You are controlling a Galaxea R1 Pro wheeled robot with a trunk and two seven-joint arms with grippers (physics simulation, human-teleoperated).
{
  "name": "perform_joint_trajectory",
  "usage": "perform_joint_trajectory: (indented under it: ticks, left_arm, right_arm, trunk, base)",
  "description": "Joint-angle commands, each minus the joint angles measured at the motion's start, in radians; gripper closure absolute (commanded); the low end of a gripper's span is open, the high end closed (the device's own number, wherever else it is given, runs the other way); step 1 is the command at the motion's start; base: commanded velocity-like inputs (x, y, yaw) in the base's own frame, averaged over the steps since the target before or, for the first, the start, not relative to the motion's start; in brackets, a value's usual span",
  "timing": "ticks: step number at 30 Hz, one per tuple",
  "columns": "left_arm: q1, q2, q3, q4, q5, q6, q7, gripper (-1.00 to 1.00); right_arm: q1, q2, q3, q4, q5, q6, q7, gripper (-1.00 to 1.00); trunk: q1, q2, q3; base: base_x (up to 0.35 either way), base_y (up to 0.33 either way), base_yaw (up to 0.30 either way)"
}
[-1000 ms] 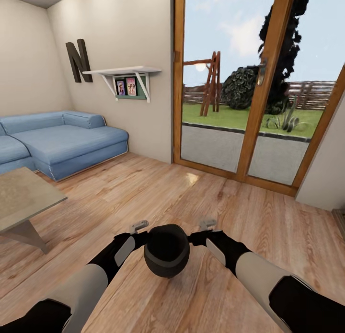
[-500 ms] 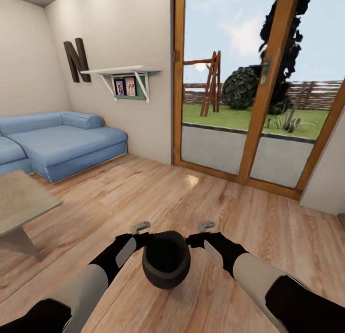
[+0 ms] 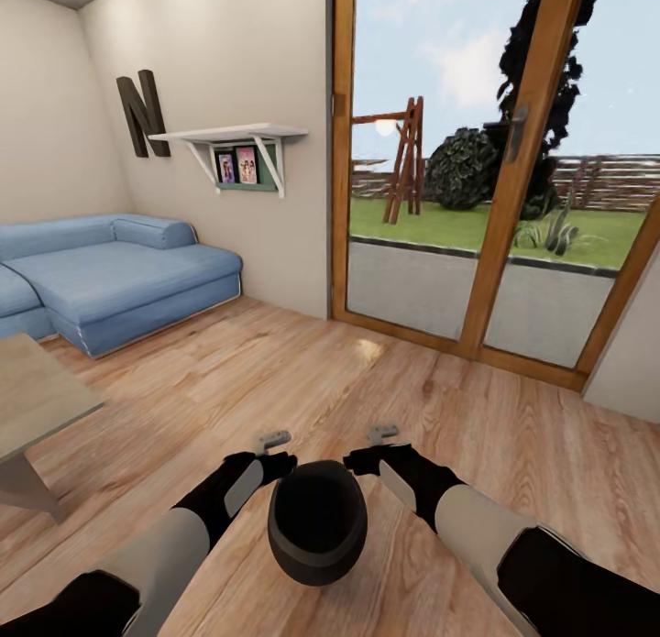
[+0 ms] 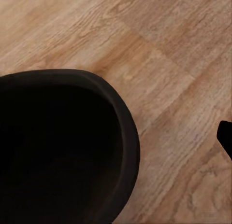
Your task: Place each of the two pumpkins and all three candles from the living room inside a cabinet in the living room (use any cabinet), then make sure every cabinet is closed, and position the cauldron so it is next to a table in the living room.
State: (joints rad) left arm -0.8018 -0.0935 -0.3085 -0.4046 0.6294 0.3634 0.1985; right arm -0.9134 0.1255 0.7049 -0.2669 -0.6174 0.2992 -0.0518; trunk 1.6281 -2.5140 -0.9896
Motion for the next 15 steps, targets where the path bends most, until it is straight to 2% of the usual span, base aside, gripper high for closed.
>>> perform_joint_trajectory:
  ticks: [1,7,9,12,15]
  left_arm:
    - [0.000,-0.001,-0.008,0.001,0.010,0.006,0.009,-1.00]
    - [-0.001,-0.007,-0.008,0.011,0.010,0.075,0.017,-1.00]
    - [-0.002,-0.008,-0.007,0.012,0.010,0.093,0.016,-1.00]
    - [-0.002,-0.008,-0.007,0.013,0.010,0.104,0.014,-1.00]
    - [-0.003,-0.008,-0.007,0.013,0.010,0.151,0.012,-1.00]
  right_arm:
    - [-0.001,0.002,0.008,-0.002,-0.008,0.005,-0.006,-1.00]
    - [-0.001,0.014,0.007,-0.002,-0.008,0.016,-0.006,-1.00]
    - [-0.001,0.015,0.006,-0.002,-0.012,0.063,-0.006,-1.00]
    - [-0.001,0.015,0.006,-0.003,-0.014,0.095,-0.006,-1.00]
    - [-0.001,0.016,0.005,-0.003,-0.015,0.110,-0.008,-1.00]
  trunk:
    - [0.000,0.000,-0.001]
    - [0.000,0.000,-0.001]
    - [0.000,0.000,-0.001]
    - [0.000,0.000,-0.001]
    - [0.000,0.000,-0.001]
  base:
    - [0.008,0.000,0.000]
    - [0.002,0.000,0.000]
    - [0.000,0.000,0.000]
    - [0.000,0.000,0.000]
    - [0.000,0.000,0.000]
